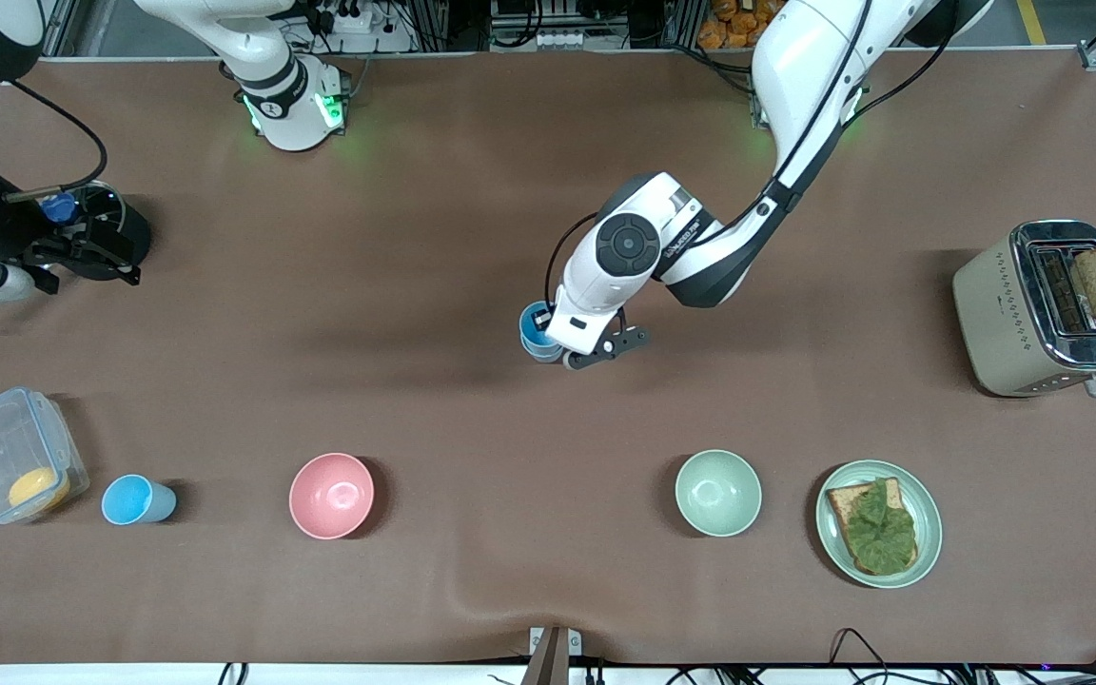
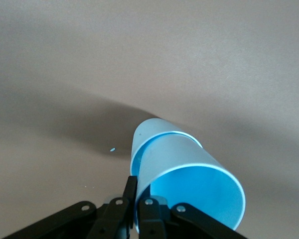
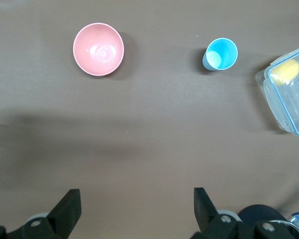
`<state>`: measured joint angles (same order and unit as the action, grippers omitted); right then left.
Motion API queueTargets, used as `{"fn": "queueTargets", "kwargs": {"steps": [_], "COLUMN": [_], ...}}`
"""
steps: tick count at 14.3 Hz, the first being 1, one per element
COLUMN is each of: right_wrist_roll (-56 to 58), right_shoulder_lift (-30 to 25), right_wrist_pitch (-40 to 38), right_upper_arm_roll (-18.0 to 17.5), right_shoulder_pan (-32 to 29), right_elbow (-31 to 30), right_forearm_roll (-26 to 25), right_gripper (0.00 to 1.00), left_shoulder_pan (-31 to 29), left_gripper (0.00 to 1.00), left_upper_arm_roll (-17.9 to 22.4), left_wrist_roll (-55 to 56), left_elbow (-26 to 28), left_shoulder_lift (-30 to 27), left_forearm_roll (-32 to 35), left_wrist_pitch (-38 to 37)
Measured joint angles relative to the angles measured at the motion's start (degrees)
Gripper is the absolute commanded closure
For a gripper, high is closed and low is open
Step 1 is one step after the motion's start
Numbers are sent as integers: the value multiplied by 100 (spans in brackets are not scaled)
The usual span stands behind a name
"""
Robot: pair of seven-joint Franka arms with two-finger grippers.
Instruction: Stack blue cups with both arms
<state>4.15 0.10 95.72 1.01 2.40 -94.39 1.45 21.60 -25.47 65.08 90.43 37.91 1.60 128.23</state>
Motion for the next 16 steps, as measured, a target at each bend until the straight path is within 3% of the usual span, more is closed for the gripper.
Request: {"fn": "queueTargets", "kwargs": {"steps": [5, 10, 16], "right_wrist_roll": [0, -1, -1], "right_shoulder_lift": [0, 0, 0], "right_wrist_pitch": [-64, -69, -79], "right_upper_arm_roll": [-1, -1, -3], "right_shoulder_pan": [0, 0, 0], "right_elbow": [0, 0, 0], "right_forearm_roll": [0, 0, 0], "right_gripper": [0, 0, 0], "left_shoulder_pan": [116, 75, -868], "left_gripper": [0, 0, 0], "left_upper_arm_roll": [-1, 11, 50], "left_wrist_roll": [5, 106, 173], "left_elbow": [-20, -175, -286], "left_shoulder_lift": [5, -117, -1239], "left_forearm_roll": [463, 522, 523], "left_wrist_pitch": [123, 118, -1273]}}
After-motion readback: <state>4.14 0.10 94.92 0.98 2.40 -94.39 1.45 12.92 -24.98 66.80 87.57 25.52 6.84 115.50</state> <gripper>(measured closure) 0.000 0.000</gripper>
